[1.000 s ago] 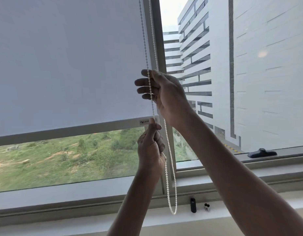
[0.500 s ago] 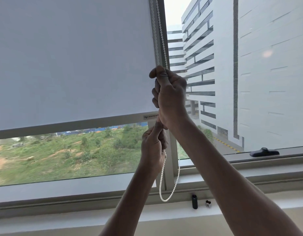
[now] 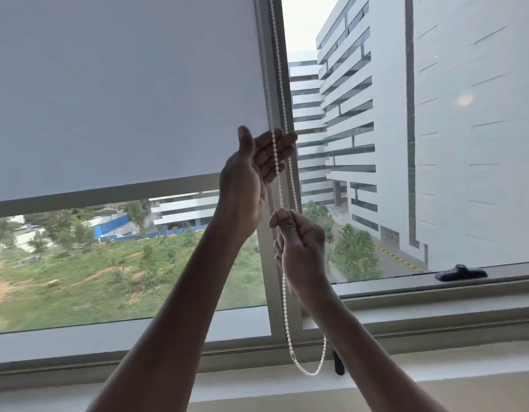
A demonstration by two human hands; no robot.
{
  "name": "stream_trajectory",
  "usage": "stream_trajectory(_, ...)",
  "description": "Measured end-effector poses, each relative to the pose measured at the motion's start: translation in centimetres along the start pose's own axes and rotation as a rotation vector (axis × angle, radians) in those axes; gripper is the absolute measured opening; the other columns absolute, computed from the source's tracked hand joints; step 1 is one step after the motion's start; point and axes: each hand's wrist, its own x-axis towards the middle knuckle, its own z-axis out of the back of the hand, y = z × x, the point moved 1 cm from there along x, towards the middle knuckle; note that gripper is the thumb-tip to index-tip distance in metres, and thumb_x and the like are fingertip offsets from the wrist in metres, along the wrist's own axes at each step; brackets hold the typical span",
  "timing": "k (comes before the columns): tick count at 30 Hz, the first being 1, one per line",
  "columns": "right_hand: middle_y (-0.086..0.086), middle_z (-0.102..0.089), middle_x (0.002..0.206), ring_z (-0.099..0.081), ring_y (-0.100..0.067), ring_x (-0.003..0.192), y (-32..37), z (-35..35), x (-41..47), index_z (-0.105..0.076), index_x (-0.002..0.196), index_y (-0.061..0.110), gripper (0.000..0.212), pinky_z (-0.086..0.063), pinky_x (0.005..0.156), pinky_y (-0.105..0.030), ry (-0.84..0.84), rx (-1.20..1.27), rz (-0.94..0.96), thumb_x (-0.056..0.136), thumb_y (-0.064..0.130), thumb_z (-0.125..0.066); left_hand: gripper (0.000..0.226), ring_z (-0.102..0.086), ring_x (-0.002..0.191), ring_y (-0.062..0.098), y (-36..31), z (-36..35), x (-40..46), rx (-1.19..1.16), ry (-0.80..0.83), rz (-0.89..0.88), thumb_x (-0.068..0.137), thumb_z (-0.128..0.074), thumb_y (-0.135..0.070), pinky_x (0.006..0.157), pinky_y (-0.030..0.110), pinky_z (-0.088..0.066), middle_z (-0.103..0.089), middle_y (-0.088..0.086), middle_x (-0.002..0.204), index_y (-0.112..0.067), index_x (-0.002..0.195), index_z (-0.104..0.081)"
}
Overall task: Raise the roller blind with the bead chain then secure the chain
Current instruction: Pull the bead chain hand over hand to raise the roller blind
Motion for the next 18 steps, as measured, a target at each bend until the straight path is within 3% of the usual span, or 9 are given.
stream_trajectory(2, 0.009, -0.031, 0.046, -0.024, -0.009, 0.040, -0.7, 0.3, -1.1, -0.063, 0.071, 0.020, 0.030, -0.019, 0.042, -0.023, 0.002, 0.014, -0.043, 0.097, 0.023, -0.048, 0.056, -0.070, 0.105, 0.015, -1.3, -0.4, 1.1, -0.023, 0.014, -0.007, 0.106, -0.017, -0.044, 0.085, 0.029, -0.049, -0.074, 0.002, 0.112, -0.013, 0.118, -0.062)
stream_trajectory(4, 0.009, -0.031, 0.046, -0.024, -0.008, 0.039, -1.3, 0.5, -1.9, -0.062, 0.071, 0.019, 0.030, -0.020, 0.042, -0.021, 0.006, 0.012, -0.080, 0.097, 0.023, -0.048, 0.050, -0.068, 0.077, 0.010, -1.7, -1.0, 1.5, -0.126, 0.014, 0.026, 0.107, -0.023, -0.040, 0.065, 0.023, -0.048, -0.074, -0.004, 0.091, -0.013, 0.114, -0.063)
stream_trajectory(6, 0.011, -0.032, 0.046, -0.026, -0.006, 0.039, -1.6, 0.6, -2.3, -0.062, 0.071, 0.018, 0.030, -0.022, 0.041, -0.019, 0.015, 0.017, -0.102, 0.096, 0.024, -0.049, 0.041, -0.042, 0.053, 0.006, -1.2, -1.4, 1.5, -0.241, -0.033, 0.063, 0.106, -0.032, -0.035, 0.046, 0.019, -0.029, -0.055, -0.009, 0.069, -0.013, 0.107, -0.066)
stream_trajectory(8, 0.011, -0.033, 0.045, -0.027, -0.007, 0.039, -1.7, 0.7, -2.3, -0.062, 0.070, 0.020, 0.030, -0.022, 0.041, -0.019, 0.017, 0.012, -0.116, 0.096, 0.024, -0.049, 0.032, -0.025, 0.046, 0.005, -0.1, -1.5, 1.1, -0.268, -0.116, 0.088, 0.104, -0.041, -0.031, 0.040, 0.019, -0.016, -0.039, -0.010, 0.060, -0.019, 0.095, -0.068)
stream_trajectory(11, 0.010, -0.033, 0.045, -0.027, -0.008, 0.039, -1.8, 0.7, -1.8, -0.062, 0.065, 0.024, 0.038, -0.022, 0.042, -0.020, 0.009, 0.009, -0.126, 0.099, 0.018, -0.048, 0.031, -0.018, 0.039, 0.003, 1.5, -1.6, 0.2, -0.250, -0.160, 0.115, 0.102, -0.047, -0.034, 0.033, 0.017, -0.014, -0.026, -0.010, 0.053, -0.024, 0.077, -0.061)
stream_trajectory(14, 0.008, -0.031, 0.047, -0.025, -0.007, 0.039, -1.9, 0.4, -1.7, -0.058, 0.057, 0.028, 0.049, -0.021, 0.041, -0.021, 0.008, 0.042, -0.136, 0.101, 0.010, -0.047, 0.032, -0.016, 0.036, 0.002, 2.2, -1.4, -0.3, -0.278, -0.185, 0.099, 0.100, -0.051, -0.035, 0.030, 0.015, -0.014, -0.027, -0.011, 0.046, -0.024, 0.071, -0.060)
stream_trajectory(18, 0.005, -0.031, 0.047, -0.023, -0.009, 0.039, -2.5, -0.1, -1.7, -0.050, 0.055, 0.026, 0.047, -0.021, 0.038, -0.019, 0.060, 0.149, -0.192, 0.101, 0.013, -0.047, 0.033, -0.016, 0.035, 0.002, 2.4, -0.6, -0.5, -0.317, -0.184, 0.030, 0.101, -0.050, -0.032, 0.031, 0.015, -0.012, -0.027, -0.012, 0.042, -0.024, 0.071, -0.062)
